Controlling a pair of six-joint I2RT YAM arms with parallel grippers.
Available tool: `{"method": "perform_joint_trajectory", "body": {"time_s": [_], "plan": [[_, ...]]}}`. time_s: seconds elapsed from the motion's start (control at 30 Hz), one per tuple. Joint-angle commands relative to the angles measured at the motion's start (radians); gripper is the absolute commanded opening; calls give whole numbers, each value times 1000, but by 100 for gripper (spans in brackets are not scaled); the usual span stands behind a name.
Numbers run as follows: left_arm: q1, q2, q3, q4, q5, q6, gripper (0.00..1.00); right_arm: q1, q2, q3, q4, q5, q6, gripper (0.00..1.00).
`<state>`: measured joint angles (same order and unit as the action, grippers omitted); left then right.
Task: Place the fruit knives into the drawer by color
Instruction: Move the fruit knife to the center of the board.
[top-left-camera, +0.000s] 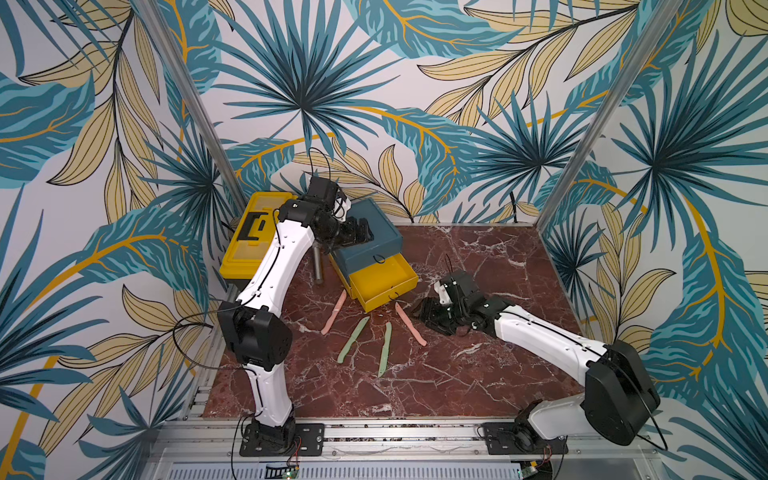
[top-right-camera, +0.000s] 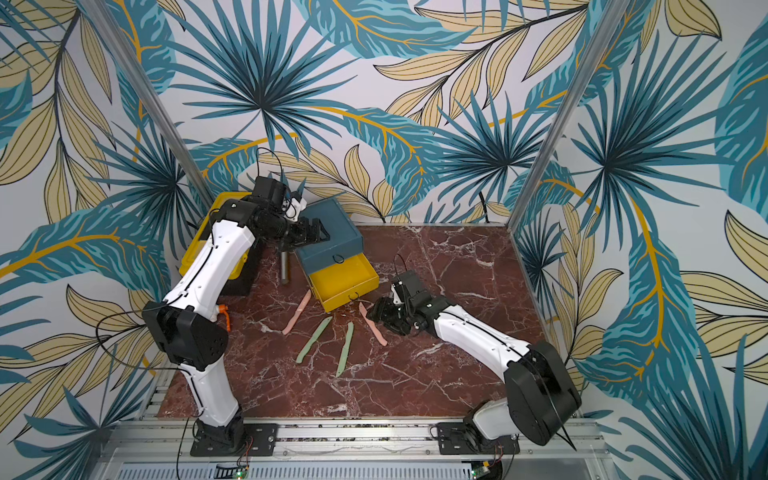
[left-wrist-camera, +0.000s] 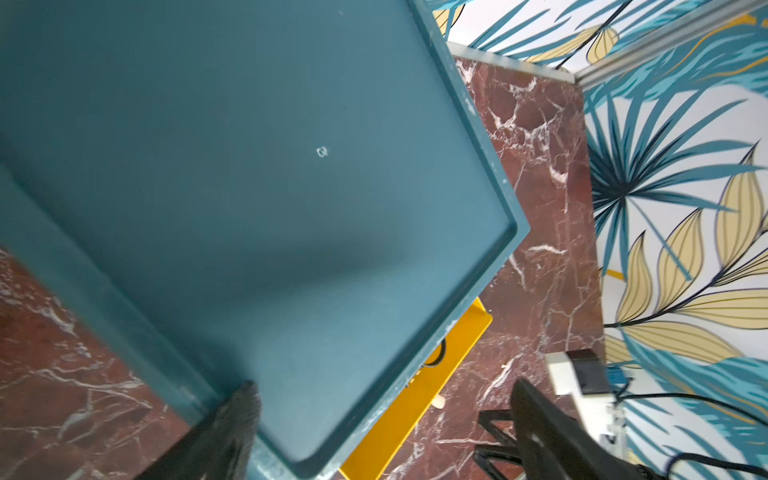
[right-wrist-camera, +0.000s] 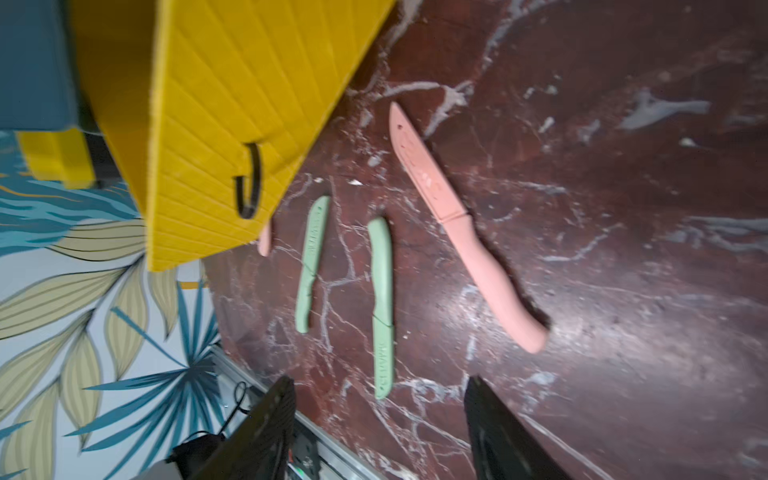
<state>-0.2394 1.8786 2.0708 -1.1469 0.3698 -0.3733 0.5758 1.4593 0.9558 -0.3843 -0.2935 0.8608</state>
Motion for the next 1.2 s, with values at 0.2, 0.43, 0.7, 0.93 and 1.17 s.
{"method": "perform_joint_trajectory", "body": {"time_s": [0.2,0.43,0.7,0.93,1.17], "plan": [[-42,-371,-328,-1,-25,-29,100,12,169,89,-141,91,-186,67],[-109,-651,-656,61,-52,-127,100,51,276,141,-141,126,-227,67],[-123,-733,-721,31,-69,-150,100,107,342,153,-200,268,-232,59],[-123,-748,-744,52,-62,-172,100,119,376,158,-212,320,-226,28],[-156,-761,-804,93,-60,-199,100,119,348,135,-261,367,-228,18]]}}
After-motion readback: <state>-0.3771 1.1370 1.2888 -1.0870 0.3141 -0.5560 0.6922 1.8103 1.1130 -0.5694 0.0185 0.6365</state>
